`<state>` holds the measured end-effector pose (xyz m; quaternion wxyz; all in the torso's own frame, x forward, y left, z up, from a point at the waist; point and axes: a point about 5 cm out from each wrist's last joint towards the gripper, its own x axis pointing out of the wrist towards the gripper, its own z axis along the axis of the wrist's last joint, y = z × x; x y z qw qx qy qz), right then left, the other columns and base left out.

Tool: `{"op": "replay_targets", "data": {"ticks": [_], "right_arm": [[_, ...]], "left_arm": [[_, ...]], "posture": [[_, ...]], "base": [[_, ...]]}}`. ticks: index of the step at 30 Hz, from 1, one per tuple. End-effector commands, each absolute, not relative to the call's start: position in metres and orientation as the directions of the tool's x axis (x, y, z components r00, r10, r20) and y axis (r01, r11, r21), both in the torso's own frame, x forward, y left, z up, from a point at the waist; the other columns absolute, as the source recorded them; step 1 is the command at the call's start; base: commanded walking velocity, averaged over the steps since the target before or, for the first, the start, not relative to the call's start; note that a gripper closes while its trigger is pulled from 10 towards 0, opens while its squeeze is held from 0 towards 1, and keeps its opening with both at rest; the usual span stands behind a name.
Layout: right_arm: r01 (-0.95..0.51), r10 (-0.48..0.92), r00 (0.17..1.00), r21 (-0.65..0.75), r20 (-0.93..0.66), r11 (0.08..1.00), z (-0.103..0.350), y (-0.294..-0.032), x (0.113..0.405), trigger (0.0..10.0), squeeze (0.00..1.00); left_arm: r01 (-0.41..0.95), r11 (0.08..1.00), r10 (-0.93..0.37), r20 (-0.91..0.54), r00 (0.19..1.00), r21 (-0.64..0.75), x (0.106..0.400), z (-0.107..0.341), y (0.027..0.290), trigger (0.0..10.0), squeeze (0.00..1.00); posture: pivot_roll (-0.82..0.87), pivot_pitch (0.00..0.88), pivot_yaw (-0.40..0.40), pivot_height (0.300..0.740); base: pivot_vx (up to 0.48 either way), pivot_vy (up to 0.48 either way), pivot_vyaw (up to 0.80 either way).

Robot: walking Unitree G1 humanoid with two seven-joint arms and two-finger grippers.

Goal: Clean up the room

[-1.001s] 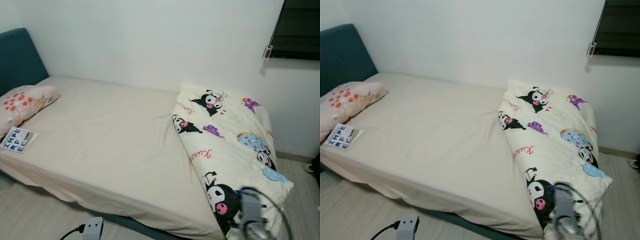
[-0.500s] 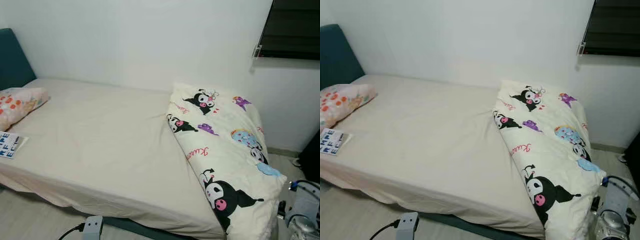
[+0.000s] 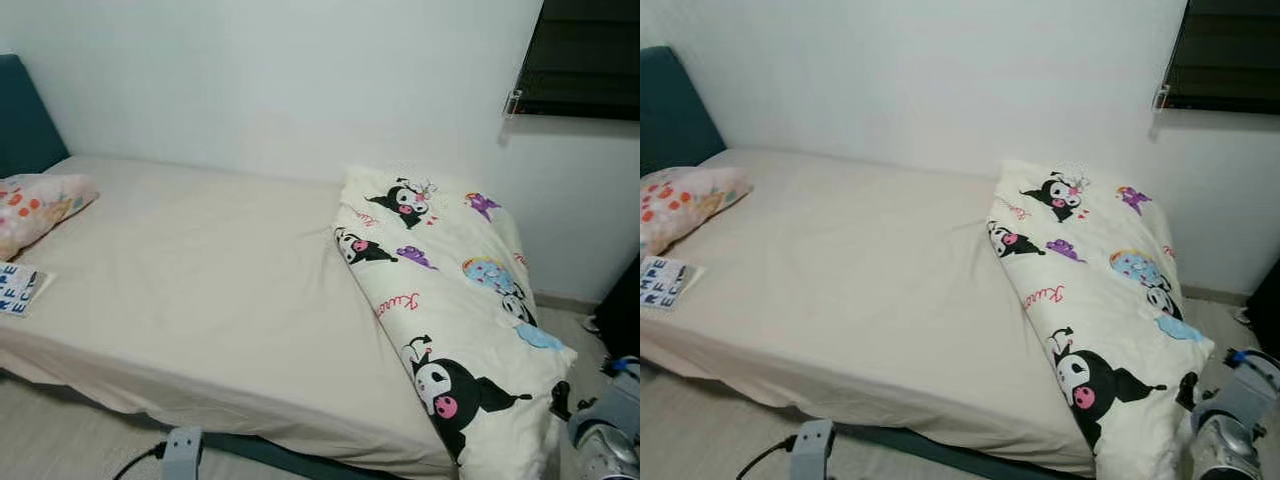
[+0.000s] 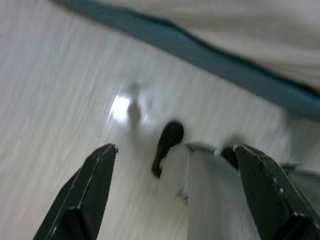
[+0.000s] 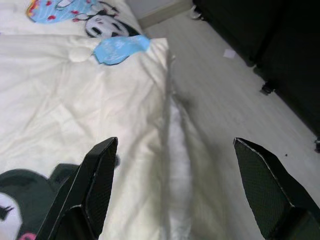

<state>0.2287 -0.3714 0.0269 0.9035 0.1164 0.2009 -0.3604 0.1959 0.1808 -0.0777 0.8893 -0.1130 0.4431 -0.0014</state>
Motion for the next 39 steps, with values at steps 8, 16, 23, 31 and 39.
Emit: {"op": "replay_targets", "data": {"ticks": [8,16,23,31,39], "right_arm": [[0.705,-0.638,0.653,0.018,-0.409,0.709,0.035,-0.388,0.218,10.0,0.0],[0.678,-0.602,0.73,0.233,-0.322,0.697,0.051,-0.399,0.221,10.0,0.0],[0.52,-0.516,0.838,0.546,-0.177,0.657,0.067,-0.399,0.23,10.0,0.0],[0.274,-0.389,0.921,0.728,-0.012,0.628,0.075,-0.387,0.241,10.0,0.0],[0.158,-0.24,0.971,0.752,0.0,0.64,0.062,-0.354,0.257,10.0,0.0]], "left_arm": [[-0.104,0.965,-0.098,-0.699,0.708,-0.24,0.229,-0.057,0.188,10.0,0.0],[-0.039,0.973,-0.129,-0.678,0.723,-0.227,0.237,-0.051,0.184,10.0,0.0],[-0.041,0.974,-0.127,-0.684,0.719,-0.223,0.23,-0.055,0.188,10.0,0.0],[-0.048,0.976,-0.115,-0.685,0.72,-0.215,0.229,-0.055,0.192,10.0,0.0],[-0.042,0.979,-0.11,-0.697,0.709,-0.197,0.223,-0.058,0.197,10.0,0.0]], "posture": [[0.0,0.0,0.023,0.62],[0.0,0.0,0.035,0.59],[0.0,0.0,0.04,0.565],[0.0,0.0,0.048,0.54],[0.03,0.0,0.051,0.516]], "base": [[0.0,0.0,0.0],[0.0,0.0,0.0],[0.0,0.0,0.0],[0.0,0.0,0.0],[0.0,0.0,0.0]]}}
